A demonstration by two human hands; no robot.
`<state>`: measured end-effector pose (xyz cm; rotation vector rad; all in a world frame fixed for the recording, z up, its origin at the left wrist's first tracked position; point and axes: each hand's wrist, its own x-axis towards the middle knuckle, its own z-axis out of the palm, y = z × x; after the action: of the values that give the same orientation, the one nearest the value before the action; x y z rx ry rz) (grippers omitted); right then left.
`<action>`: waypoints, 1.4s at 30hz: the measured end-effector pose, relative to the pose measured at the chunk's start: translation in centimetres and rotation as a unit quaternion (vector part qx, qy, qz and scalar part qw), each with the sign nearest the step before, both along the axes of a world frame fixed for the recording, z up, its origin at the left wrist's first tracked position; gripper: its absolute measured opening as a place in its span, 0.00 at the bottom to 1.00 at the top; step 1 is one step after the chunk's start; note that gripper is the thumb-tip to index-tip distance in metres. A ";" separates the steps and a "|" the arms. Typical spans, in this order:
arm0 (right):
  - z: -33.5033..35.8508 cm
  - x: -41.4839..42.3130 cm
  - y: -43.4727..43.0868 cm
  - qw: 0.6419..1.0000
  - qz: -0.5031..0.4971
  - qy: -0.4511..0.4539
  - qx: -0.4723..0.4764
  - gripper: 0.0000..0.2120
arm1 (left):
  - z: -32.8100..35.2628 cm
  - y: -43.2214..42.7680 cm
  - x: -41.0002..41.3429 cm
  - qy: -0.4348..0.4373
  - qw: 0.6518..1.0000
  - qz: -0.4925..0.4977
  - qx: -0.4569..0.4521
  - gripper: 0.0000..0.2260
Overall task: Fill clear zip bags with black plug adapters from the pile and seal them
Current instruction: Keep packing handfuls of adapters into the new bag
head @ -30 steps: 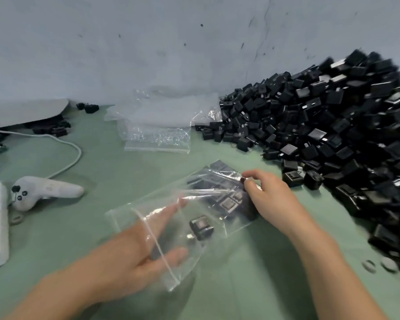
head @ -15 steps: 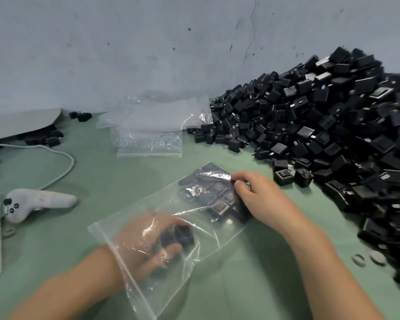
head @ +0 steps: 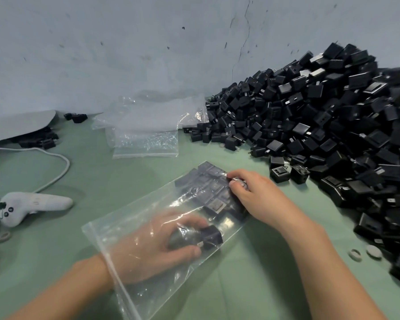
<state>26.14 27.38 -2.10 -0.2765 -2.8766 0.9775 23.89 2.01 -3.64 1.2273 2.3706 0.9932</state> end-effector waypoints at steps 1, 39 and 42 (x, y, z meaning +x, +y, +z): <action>0.0 0.0 0.0 1.000 0.001 -0.001 0.001 0.14 | 0.0 0.3 0.0 0.006 1.000 -0.001 -0.003 0.15; -2.1 -0.8 5.9 0.945 -0.271 -0.007 0.185 0.32 | -2.1 -14.0 0.2 0.195 0.916 0.342 0.079 0.24; -2.3 -1.4 5.1 0.951 -0.211 0.022 0.225 0.28 | -2.5 -15.0 -1.0 0.115 0.873 0.452 0.143 0.30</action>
<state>24.71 32.53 -4.39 -0.7691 -2.7196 0.2424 22.94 -13.02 -6.09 0.2170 3.1398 1.5586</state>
